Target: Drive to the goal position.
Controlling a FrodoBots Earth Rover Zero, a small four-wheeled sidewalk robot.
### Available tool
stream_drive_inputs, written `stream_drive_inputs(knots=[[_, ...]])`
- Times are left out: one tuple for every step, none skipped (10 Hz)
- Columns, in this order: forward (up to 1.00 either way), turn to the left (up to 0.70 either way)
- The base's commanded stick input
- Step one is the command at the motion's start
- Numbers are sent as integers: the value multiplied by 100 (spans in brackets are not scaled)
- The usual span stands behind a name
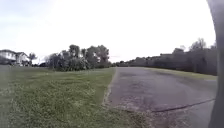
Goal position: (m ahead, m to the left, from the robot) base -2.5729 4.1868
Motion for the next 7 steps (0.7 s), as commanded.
stream_drive_inputs(knots=[[0, 0], [0, 0], [3, 0], [1, 0], [0, 0], [0, 0], [1, 0]])
